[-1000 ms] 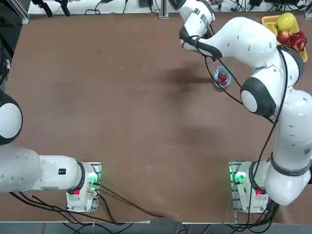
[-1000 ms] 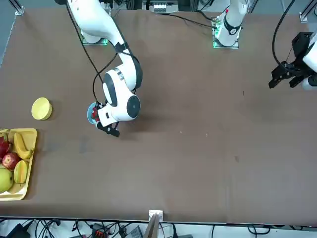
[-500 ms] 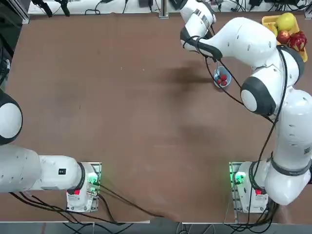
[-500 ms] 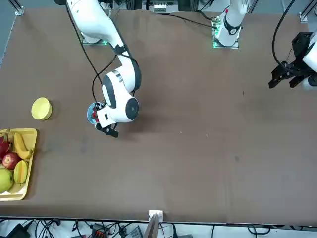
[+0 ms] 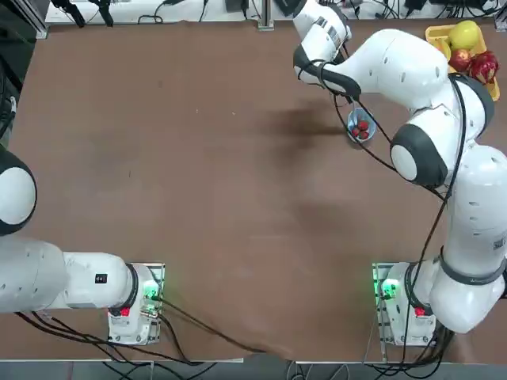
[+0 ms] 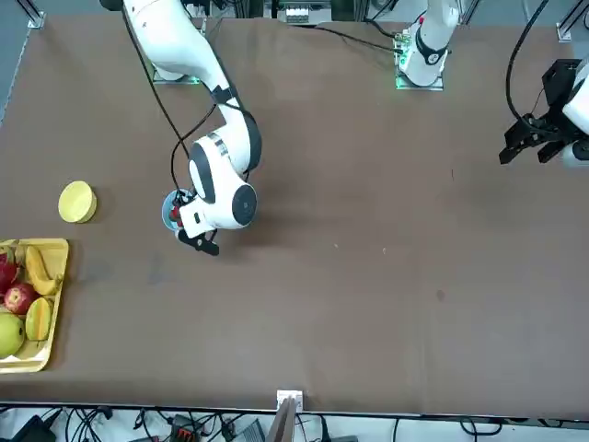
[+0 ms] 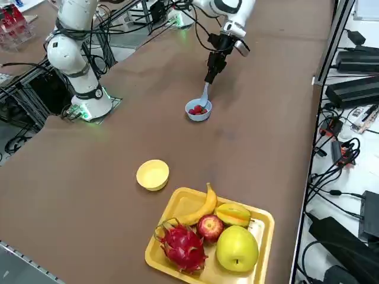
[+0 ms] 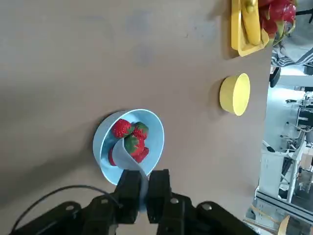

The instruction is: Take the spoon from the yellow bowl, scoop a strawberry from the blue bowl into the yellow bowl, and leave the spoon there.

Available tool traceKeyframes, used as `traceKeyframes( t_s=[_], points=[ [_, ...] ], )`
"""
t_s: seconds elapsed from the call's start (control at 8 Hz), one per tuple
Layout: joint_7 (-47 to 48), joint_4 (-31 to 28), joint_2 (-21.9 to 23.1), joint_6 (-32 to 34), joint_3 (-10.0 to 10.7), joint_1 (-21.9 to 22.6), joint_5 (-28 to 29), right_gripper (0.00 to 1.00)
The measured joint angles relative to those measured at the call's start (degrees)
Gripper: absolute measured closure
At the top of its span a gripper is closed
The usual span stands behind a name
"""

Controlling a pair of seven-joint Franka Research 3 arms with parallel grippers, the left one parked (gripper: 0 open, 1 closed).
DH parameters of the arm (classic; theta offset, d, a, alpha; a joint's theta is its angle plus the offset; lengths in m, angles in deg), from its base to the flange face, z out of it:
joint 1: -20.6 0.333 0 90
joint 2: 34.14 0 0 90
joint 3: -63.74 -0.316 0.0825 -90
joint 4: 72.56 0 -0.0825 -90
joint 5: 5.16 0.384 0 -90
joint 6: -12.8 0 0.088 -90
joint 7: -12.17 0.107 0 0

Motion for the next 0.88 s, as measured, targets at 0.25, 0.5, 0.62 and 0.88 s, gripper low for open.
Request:
traceKeyframes(
  t_s=[0.25,0.5,0.62,0.88],
  points=[
    [0.0,-0.6,0.0,-0.2,0.0,0.0,0.0,0.88],
    [0.0,-0.9,-0.3,-0.2,0.0,0.0,0.0,0.88],
    [0.0,-0.9,-0.4,-0.2,0.0,0.0,0.0,0.88],
    [0.0,-0.9,-0.5,-0.2,0.1,0.0,-0.1,0.88]
  ],
)
